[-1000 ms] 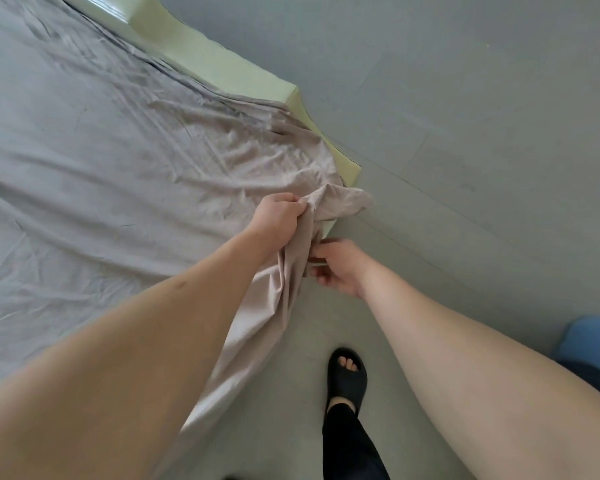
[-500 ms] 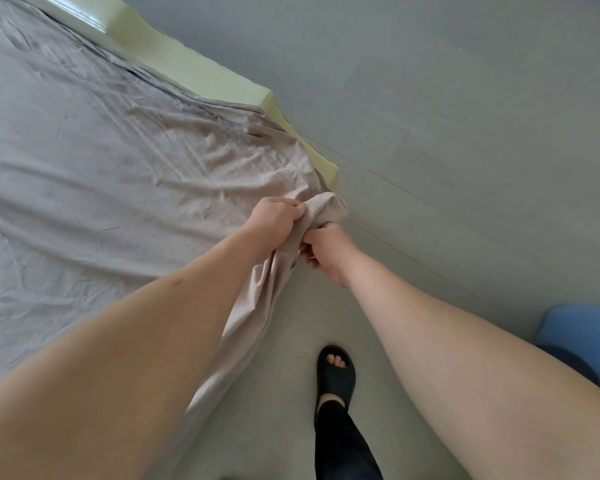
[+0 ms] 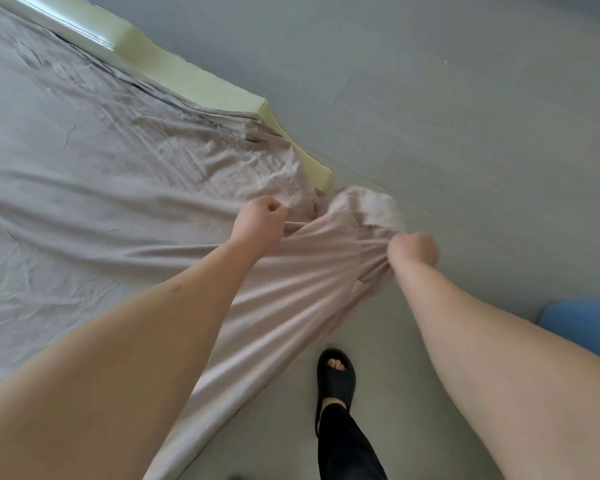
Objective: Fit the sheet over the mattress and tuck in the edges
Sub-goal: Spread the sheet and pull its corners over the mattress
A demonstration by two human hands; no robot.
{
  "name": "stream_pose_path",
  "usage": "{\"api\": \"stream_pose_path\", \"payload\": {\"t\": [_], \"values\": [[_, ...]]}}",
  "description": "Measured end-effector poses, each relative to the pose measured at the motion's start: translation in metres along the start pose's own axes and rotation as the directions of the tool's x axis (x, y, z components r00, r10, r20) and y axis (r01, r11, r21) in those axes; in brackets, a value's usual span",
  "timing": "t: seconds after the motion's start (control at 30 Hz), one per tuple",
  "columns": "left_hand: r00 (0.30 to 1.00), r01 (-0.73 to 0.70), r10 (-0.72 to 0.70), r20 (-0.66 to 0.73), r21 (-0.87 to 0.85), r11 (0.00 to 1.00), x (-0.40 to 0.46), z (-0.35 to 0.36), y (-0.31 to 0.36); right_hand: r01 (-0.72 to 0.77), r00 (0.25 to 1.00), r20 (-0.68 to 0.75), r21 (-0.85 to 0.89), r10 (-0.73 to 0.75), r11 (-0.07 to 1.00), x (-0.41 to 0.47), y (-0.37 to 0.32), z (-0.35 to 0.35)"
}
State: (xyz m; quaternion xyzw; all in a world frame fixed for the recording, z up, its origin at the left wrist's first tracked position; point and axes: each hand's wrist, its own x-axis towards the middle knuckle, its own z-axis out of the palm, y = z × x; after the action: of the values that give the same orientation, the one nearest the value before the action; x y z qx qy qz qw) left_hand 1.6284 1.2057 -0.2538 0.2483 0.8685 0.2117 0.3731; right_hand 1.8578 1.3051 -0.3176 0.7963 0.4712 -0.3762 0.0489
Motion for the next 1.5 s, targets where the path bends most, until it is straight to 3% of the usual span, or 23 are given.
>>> {"api": "stream_pose_path", "payload": {"t": [0.1,0.13,0.23,0.43,0.67,0.8,0.93,1.0,1.1,1.13,1.23,1.3,1.4,1.5], "values": [[0.999,0.001,0.007,-0.048,0.166,0.986,-0.005,-0.005,-0.011,0.061,0.926,0.375,-0.277,0.05,0.959,-0.017,0.011,0.0],[0.998,0.0,0.01,-0.054,0.182,0.983,-0.007,-0.005,-0.014,0.108,0.906,0.422,-0.292,0.027,0.95,-0.025,0.01,0.003],[0.999,-0.014,0.021,-0.036,0.198,0.98,-0.016,-0.004,-0.027,0.198,0.933,0.335,-0.168,-0.133,0.966,-0.038,-0.001,0.026],[0.999,-0.029,0.034,-0.018,0.209,0.978,-0.014,-0.015,-0.036,0.448,0.846,0.324,0.002,-0.424,0.894,-0.063,-0.059,0.046],[0.992,0.006,0.031,-0.119,0.302,0.953,0.04,-0.034,-0.034,0.562,0.811,0.275,-0.118,-0.517,0.819,-0.04,-0.132,0.062],[0.999,-0.04,0.047,-0.002,0.506,0.862,0.07,-0.036,-0.041,0.605,0.784,0.333,-0.224,-0.523,0.764,-0.024,-0.16,0.075],[0.989,-0.149,0.097,0.116,0.645,0.749,0.081,-0.038,-0.046,0.629,0.776,0.239,-0.366,-0.584,0.686,-0.014,-0.176,0.081],[0.984,-0.147,0.179,0.003,0.582,0.8,0.081,-0.045,-0.031,0.654,0.744,0.129,-0.342,-0.656,0.675,-0.016,-0.189,0.07],[0.91,-0.156,0.263,-0.321,0.325,0.933,0.088,-0.061,0.008,0.701,0.691,-0.098,-0.148,-0.716,0.697,-0.017,-0.219,0.05],[0.91,-0.164,0.254,-0.328,0.279,0.946,0.094,-0.065,0.017,0.702,0.692,-0.122,-0.116,-0.712,0.702,-0.017,-0.226,0.047],[0.974,-0.181,0.212,-0.075,0.299,0.937,0.096,-0.066,0.015,0.611,0.786,0.005,-0.17,-0.619,0.774,-0.014,-0.227,0.052],[0.977,-0.187,0.208,-0.034,0.321,0.929,0.086,-0.068,-0.002,0.562,0.822,0.033,-0.209,-0.569,0.8,-0.026,-0.213,0.057],[0.977,-0.103,0.158,-0.141,0.335,0.937,0.062,-0.081,-0.043,0.715,0.681,0.064,-0.27,-0.729,0.644,-0.063,-0.19,0.074],[0.992,-0.001,0.044,-0.117,0.348,0.937,0.034,-0.101,-0.092,0.806,0.588,0.277,-0.281,-0.76,0.521,-0.104,-0.178,0.102]]}}
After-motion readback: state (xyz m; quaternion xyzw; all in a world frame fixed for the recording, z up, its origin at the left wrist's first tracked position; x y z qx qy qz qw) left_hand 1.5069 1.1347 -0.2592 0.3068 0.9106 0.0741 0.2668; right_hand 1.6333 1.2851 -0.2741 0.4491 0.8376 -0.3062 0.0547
